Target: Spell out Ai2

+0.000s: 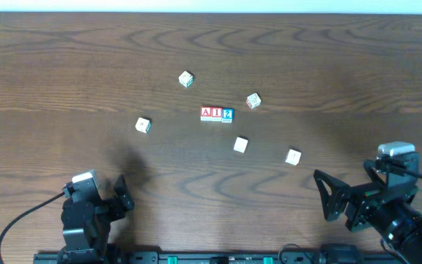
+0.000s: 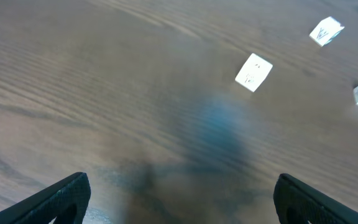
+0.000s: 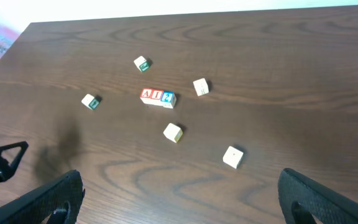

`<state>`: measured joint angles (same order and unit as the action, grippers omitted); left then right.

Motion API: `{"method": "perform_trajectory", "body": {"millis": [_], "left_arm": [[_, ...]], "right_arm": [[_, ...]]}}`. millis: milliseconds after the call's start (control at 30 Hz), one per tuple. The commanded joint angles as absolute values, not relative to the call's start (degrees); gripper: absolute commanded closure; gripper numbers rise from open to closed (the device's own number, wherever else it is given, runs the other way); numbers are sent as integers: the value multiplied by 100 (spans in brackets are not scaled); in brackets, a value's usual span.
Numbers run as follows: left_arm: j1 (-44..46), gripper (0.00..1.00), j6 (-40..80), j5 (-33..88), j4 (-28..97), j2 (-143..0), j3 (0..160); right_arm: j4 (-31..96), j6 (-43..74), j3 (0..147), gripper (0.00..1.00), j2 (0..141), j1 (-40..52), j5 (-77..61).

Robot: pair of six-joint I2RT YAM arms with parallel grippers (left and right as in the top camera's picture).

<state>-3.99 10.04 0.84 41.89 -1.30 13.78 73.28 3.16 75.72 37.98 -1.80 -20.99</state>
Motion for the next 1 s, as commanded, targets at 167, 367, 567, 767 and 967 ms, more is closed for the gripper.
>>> {"method": "perform_trajectory", "body": {"millis": [167,367,567,767,967], "left_arm": [[-427,5,937,-43,4156,-19,1164],[-427,5,937,-1,4132,-19,917],[-427,5,878,-56,4169,-21,917],[-425,5,878,-56,4167,-21,917],[-425,5,878,-56,4167,-21,917]], "right_arm": [[7330,226,7572,1,3787,-180,-2106],[7330,226,7572,1,3787,-180,-2106],[7330,228,7572,1,3787,-180,-2106],[7330,226,7572,1,3787,-180,-2106],[7330,228,7572,1,3787,-180,-2106]]}}
